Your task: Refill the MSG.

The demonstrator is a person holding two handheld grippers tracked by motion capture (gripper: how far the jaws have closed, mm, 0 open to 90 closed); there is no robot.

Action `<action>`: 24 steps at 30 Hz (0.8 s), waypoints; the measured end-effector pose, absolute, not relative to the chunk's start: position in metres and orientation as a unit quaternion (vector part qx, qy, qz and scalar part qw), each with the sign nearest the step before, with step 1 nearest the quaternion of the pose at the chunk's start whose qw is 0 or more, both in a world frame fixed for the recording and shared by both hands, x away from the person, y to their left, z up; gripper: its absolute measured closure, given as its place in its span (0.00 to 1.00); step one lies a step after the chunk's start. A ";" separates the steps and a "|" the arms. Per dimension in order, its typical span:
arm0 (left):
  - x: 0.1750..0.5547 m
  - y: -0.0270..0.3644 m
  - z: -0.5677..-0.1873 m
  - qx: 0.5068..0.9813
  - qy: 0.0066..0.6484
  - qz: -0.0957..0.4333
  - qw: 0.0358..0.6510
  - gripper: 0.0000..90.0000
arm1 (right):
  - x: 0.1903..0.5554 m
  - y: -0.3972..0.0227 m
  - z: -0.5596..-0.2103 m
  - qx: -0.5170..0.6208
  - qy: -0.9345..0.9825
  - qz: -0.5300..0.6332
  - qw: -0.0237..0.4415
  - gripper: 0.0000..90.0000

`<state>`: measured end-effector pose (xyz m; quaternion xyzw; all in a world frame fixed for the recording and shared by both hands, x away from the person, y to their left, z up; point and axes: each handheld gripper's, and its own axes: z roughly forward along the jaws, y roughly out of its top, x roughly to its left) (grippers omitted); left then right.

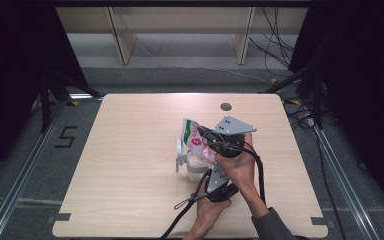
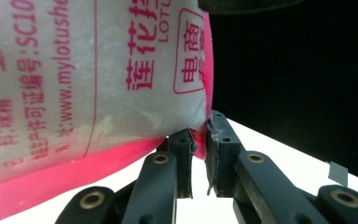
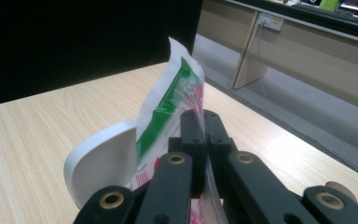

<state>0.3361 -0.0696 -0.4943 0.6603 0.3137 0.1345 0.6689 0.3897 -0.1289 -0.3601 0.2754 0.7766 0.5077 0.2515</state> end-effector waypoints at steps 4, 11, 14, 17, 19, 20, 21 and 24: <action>0.338 -0.070 -0.495 0.659 0.311 0.134 0.672 0.90 | 0.391 -0.129 -0.361 0.270 0.776 0.509 0.256 1.00; 0.339 -0.070 -0.496 0.656 0.315 0.128 0.674 0.90 | 0.391 -0.129 -0.361 0.271 0.777 0.505 0.259 1.00; 0.338 -0.070 -0.496 0.655 0.314 0.127 0.675 0.90 | 0.391 -0.129 -0.361 0.273 0.777 0.506 0.255 1.00; 0.339 -0.070 -0.496 0.656 0.315 0.128 0.674 0.90 | 0.390 -0.128 -0.361 0.275 0.776 0.506 0.257 1.00; 0.339 -0.070 -0.496 0.655 0.315 0.127 0.675 0.90 | 0.391 -0.129 -0.361 0.273 0.777 0.507 0.255 1.00; 0.339 -0.070 -0.496 0.652 0.317 0.126 0.677 0.90 | 0.390 -0.129 -0.361 0.275 0.777 0.506 0.254 1.00; 0.339 -0.070 -0.496 0.652 0.317 0.126 0.677 0.90 | 0.390 -0.129 -0.361 0.275 0.777 0.506 0.254 1.00; 0.338 -0.069 -0.495 0.659 0.316 0.128 0.671 0.90 | 0.390 -0.127 -0.361 0.274 0.776 0.507 0.255 1.00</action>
